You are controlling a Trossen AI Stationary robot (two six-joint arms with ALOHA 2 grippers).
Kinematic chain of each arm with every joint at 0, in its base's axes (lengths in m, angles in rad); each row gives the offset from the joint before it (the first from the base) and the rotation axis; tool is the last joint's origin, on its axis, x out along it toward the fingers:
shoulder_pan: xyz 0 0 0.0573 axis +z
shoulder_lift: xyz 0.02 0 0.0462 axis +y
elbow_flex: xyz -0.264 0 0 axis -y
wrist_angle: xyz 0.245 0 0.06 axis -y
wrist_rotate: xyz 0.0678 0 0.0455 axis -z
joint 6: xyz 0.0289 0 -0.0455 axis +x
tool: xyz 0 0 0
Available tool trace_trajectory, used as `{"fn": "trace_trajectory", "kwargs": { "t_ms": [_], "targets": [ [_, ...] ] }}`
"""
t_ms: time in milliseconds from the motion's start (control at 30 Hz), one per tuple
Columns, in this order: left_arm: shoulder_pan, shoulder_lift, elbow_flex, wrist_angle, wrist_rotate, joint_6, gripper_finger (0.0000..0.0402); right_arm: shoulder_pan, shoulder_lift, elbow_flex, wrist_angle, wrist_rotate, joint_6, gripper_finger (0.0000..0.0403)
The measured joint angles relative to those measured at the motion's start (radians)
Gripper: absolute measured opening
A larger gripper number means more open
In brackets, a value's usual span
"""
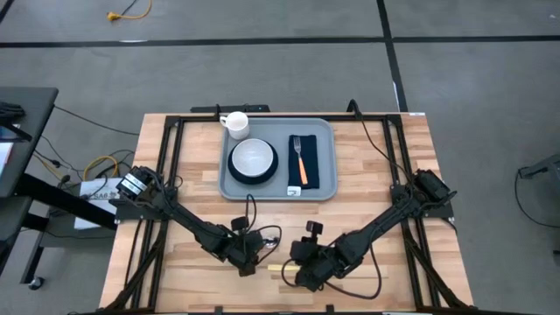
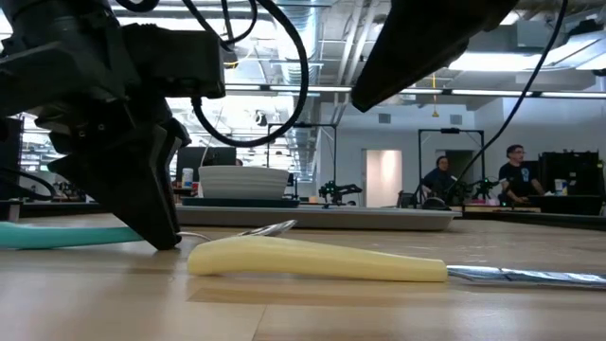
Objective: Set up tray
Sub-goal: Put the blue spoon on the blue napkin to the left of the orange fork
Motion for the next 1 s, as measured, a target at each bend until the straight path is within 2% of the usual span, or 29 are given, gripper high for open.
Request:
{"fn": "trace_trajectory", "kwargs": {
  "t_ms": [200,300,633,833,1000],
  "targets": [
    [-0.001,0.002,-0.001,0.002,-0.040,0.012,0.0037,-0.010,0.000,0.000,0.013,0.002,0.000,0.0066],
    [-0.001,0.004,0.004,0.000,-0.079,0.022,0.0030,-0.014,0.000,0.000,0.027,0.003,0.000,0.0066],
    [-0.015,0.010,0.048,-0.014,-0.276,0.035,0.0025,-0.020,0.000,0.000,0.052,0.038,0.000,0.0066],
    [-0.039,0.009,0.093,-0.022,-0.344,0.037,0.0025,-0.021,0.000,0.000,0.051,0.122,0.051,0.0066],
    [-0.071,0.007,0.151,-0.064,-0.458,0.003,0.0025,-0.024,0.000,0.000,0.044,0.223,0.128,0.0066]
  ]
}}
